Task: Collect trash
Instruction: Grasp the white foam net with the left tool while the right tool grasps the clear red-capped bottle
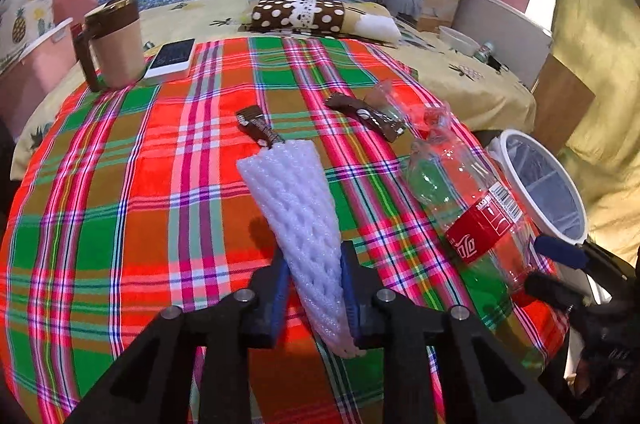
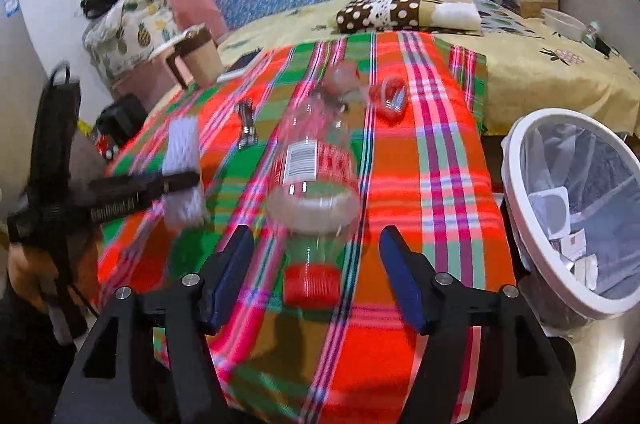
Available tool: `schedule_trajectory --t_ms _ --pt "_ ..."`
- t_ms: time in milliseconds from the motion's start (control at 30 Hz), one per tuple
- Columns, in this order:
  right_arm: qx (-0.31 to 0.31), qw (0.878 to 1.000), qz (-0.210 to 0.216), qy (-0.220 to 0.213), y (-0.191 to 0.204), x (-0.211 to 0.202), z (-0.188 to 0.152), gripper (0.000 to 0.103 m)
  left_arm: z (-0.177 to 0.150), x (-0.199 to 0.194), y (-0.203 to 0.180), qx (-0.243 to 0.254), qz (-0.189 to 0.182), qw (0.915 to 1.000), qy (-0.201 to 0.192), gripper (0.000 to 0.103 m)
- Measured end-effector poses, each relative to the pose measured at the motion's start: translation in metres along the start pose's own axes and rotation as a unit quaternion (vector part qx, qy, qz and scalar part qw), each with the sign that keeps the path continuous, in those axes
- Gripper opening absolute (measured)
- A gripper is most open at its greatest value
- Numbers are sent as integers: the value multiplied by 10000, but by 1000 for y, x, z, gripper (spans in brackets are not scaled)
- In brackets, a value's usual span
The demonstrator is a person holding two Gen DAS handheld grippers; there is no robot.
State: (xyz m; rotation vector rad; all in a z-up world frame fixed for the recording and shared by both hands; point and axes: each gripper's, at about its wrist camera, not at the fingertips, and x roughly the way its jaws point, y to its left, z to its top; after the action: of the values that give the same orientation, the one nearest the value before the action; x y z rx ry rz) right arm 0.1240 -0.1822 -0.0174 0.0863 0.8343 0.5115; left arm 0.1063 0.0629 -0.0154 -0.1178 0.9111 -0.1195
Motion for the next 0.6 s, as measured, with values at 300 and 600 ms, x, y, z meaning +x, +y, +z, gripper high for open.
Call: schedule_trajectory --t_ms 300,600 --pt "-176 9997 5 197 14 35 19 67 -9 6 17 -863 -26 9962 -120 42" --pt "-235 9983 -150 512 13 41 14 67 -9 24 21 -1280 70 9915 -224 42"
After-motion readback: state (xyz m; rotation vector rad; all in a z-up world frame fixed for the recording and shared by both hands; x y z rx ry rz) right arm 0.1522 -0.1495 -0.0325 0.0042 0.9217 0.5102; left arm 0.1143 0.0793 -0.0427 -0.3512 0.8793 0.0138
